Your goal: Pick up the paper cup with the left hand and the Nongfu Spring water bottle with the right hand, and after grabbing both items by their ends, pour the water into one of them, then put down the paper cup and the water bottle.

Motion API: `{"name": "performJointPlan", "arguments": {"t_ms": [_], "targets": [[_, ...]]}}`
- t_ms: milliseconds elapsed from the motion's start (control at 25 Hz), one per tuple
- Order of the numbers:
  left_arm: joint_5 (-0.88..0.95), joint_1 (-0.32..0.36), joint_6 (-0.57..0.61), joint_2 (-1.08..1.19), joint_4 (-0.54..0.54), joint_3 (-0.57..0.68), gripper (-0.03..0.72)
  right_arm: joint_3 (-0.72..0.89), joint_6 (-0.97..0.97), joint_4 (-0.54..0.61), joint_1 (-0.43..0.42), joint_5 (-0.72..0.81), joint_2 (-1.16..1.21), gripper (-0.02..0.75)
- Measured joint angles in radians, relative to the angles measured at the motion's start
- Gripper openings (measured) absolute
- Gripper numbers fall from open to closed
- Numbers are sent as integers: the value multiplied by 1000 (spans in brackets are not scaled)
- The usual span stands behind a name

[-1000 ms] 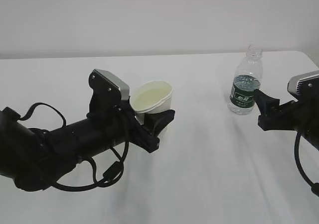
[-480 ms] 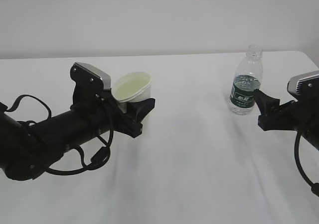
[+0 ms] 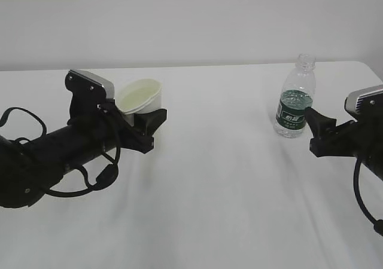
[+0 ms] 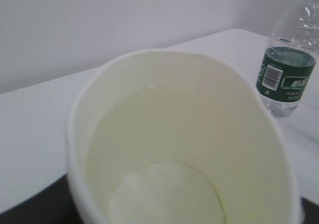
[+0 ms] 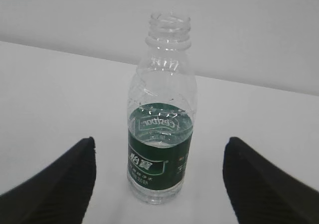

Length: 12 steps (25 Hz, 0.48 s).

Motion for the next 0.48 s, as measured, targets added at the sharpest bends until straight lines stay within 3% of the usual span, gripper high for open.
{"name": "performJointPlan", "arguments": {"t_ms": [480], "targets": [[0,60,2,0,-5,0,455,0,0,0,0,0,0,594]]}}
